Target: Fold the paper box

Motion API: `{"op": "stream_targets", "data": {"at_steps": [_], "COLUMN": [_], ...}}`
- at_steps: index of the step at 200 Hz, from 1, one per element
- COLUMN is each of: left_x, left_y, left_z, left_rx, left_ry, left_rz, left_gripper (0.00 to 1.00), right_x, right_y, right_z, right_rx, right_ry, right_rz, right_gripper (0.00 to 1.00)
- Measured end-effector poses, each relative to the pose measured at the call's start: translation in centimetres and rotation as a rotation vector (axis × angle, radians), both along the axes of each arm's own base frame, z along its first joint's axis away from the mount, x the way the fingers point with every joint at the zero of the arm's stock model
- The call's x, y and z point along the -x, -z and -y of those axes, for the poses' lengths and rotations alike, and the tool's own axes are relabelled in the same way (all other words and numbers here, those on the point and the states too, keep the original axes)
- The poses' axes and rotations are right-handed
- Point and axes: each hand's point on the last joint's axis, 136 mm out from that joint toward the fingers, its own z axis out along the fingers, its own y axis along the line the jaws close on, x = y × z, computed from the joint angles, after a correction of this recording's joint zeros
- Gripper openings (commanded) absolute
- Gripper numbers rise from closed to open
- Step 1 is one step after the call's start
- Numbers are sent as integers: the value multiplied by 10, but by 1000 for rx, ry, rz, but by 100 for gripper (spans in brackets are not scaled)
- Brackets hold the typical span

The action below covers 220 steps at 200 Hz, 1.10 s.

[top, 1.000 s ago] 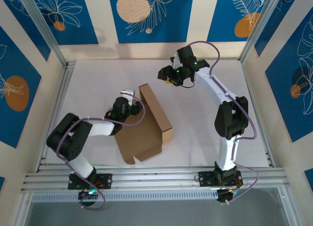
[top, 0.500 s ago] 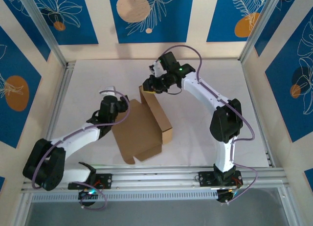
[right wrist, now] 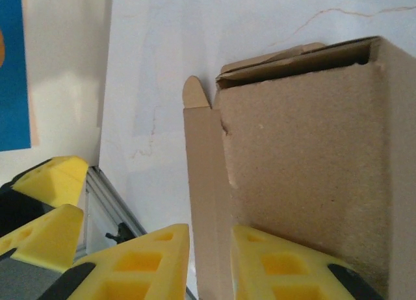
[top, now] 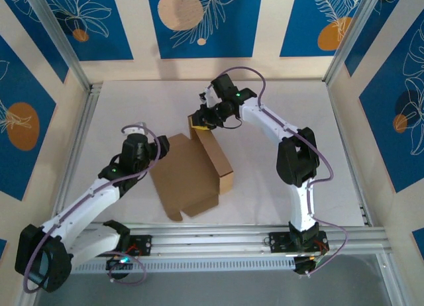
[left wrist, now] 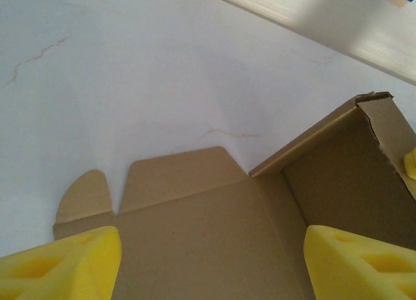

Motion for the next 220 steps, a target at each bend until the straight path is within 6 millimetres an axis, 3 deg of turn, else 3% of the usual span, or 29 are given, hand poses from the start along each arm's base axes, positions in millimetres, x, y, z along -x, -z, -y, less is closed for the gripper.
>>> {"op": "stream_targets", "data": {"at_steps": [45, 89, 105, 123, 157, 189, 220], "left_x": [19, 38, 43, 44, 48, 57, 60], "left_y": [-14, -32, -40, -48, -44, -45, -58], "left_z": [-6, 5, 15, 29, 39, 34, 26], "left_rx": [25, 45, 34, 5, -22, -40, -59], "left_ry": [17, 133, 205, 313, 398, 409, 386], "left_rz": [-1, -20, -28, -45, -62, -30, 29], "left_gripper": [75, 77, 78, 77, 77, 77, 77], "right_x": [21, 56, 60, 61, 59, 54, 40], "right_y": [-28, -61, -54, -32, 0, 2, 5], "right_z": [-2, 25, 34, 42, 48, 57, 81], "right_rx": [-92, -115, -107, -80, -35, -87, -128], "right_ry": [-66, -78, -65, -51, -38, -13, 69], "right_rz": [-5, 54, 40, -4, -59, -34, -11], "right_gripper": [30, 28, 28, 29, 28, 26, 25]}}
